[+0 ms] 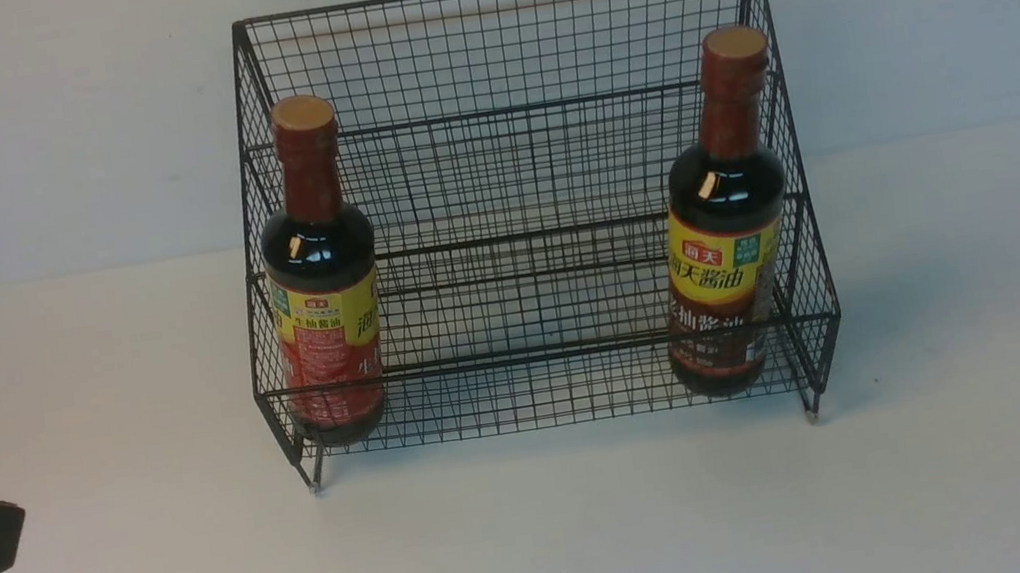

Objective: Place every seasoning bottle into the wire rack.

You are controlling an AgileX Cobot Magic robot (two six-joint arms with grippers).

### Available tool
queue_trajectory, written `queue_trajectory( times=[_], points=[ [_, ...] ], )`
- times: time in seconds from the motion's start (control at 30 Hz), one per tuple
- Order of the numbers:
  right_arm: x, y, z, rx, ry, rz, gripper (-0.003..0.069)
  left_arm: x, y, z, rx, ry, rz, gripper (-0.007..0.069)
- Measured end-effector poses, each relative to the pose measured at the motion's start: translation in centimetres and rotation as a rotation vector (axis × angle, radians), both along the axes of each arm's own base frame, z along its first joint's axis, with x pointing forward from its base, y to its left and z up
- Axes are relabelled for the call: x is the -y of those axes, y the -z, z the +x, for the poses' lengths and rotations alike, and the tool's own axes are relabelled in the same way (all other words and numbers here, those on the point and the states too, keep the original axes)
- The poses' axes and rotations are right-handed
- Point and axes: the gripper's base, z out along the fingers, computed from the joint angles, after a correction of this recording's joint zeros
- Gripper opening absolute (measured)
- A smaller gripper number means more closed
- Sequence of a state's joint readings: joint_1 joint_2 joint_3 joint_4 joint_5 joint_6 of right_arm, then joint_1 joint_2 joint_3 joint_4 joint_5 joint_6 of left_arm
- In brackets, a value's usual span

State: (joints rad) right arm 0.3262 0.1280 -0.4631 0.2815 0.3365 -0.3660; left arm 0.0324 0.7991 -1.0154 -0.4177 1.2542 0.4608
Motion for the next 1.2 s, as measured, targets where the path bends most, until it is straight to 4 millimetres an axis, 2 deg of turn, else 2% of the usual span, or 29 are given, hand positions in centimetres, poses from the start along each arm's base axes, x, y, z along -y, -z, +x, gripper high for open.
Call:
queue_trajectory(
  times=[0.27, 0.37, 0.53, 0.57, 0.6, 0.7, 0.8, 0.9, 1.2],
  points=[
    [-0.1, 0.4, 0.2, -0.009, 0.001, -0.002, -0.0015, 0.0, 0.0, 0.0, -0.003, -0.005, -0.004, -0.0004],
    [-0.1, 1.8, 0.7, -0.026, 0.008, -0.004, -0.0015, 0.0, 0.0, 0.0, -0.003, -0.006, -0.005, -0.0004],
    [0.0, 6.9, 1.7, -0.059, 0.085, -0.001, -0.0015, 0.0, 0.0, 0.0, -0.004, -0.009, -0.007, -0.0004],
    [0.1, 7.1, 1.8, -0.061, 0.090, -0.002, -0.0015, 0.0, 0.0, 0.0, -0.004, -0.009, -0.007, -0.0004],
    [0.2, 8.9, 2.0, -0.091, 0.128, -0.010, -0.0015, 0.0, 0.0, 0.0, -0.008, -0.015, -0.012, -0.0004],
    [0.5, 12.1, 2.4, -0.155, 0.189, -0.025, -0.0015, 0.0, 0.0, 0.0, -0.015, -0.031, -0.024, -0.0004],
    [0.6, 14.0, 2.6, -0.202, 0.230, -0.081, -0.0015, 0.0, 0.0, 0.0, -0.019, -0.038, -0.031, -0.0004],
    [0.8, 14.6, 2.6, -0.228, 0.261, -0.153, -0.0015, 0.1, 0.0, 0.0, -0.022, -0.040, -0.046, -0.0004],
    [1.2, 15.0, 2.6, -0.266, 0.334, -0.201, -0.0015, 0.3, -0.1, 0.0, -0.022, -0.032, -0.071, -0.0004]
  ],
)
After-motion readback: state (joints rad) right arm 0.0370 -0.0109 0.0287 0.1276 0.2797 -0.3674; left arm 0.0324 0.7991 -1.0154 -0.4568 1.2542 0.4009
